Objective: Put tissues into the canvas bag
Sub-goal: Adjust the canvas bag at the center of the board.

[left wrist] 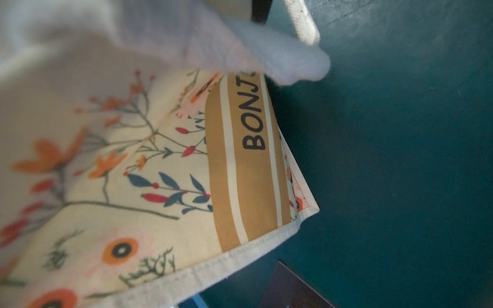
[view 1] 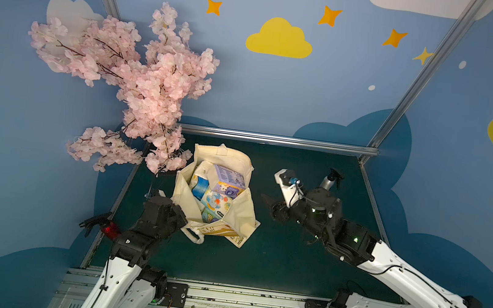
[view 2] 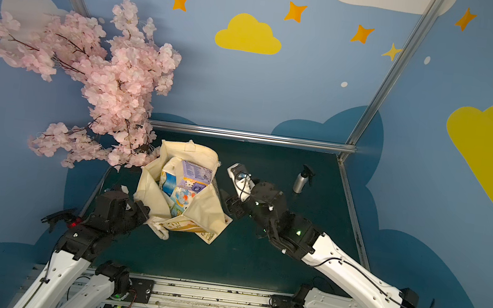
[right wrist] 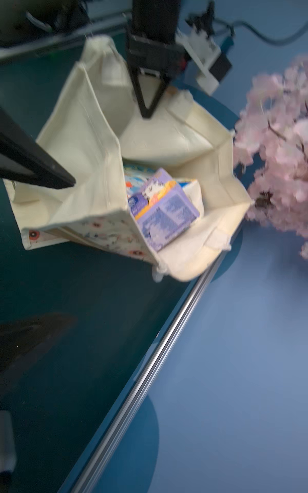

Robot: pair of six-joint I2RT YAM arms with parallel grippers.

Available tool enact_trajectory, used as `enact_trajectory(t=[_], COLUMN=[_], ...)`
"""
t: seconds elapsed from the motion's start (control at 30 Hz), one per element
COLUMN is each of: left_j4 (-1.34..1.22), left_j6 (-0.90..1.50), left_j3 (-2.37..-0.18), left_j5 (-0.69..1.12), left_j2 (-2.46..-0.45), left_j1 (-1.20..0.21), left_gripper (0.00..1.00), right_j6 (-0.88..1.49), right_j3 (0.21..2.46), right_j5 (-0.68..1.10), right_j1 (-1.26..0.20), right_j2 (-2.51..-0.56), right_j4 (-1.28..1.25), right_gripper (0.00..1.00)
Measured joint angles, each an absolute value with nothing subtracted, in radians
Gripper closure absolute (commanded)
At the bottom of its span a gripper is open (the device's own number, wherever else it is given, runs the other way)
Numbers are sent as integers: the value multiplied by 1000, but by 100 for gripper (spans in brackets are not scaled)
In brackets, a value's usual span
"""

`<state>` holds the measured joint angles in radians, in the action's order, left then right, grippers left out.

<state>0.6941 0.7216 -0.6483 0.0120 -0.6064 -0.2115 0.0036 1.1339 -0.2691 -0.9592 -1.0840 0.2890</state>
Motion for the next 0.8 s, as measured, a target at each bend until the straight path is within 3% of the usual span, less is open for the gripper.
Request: enact_trajectory(t=[0.33,0.47,0.8], left_j4=[669,662,636], left_j6=[616,583,575], left_j3=[-666,-677,-672], left_j5=[3,-25,-31], left_j2=[-582,-599,-580], left_j1=[-303,-343,-363], left_gripper=[96,96,96], right_j6=[170,251,218], right_j3=[1142,1313,1781], right_j5=[42,201,445], right_j1=[-720,-625,-633], right_j2=[-1240,-1425,-1835], right_j4=[193,176,365], right_gripper=[17,17,18])
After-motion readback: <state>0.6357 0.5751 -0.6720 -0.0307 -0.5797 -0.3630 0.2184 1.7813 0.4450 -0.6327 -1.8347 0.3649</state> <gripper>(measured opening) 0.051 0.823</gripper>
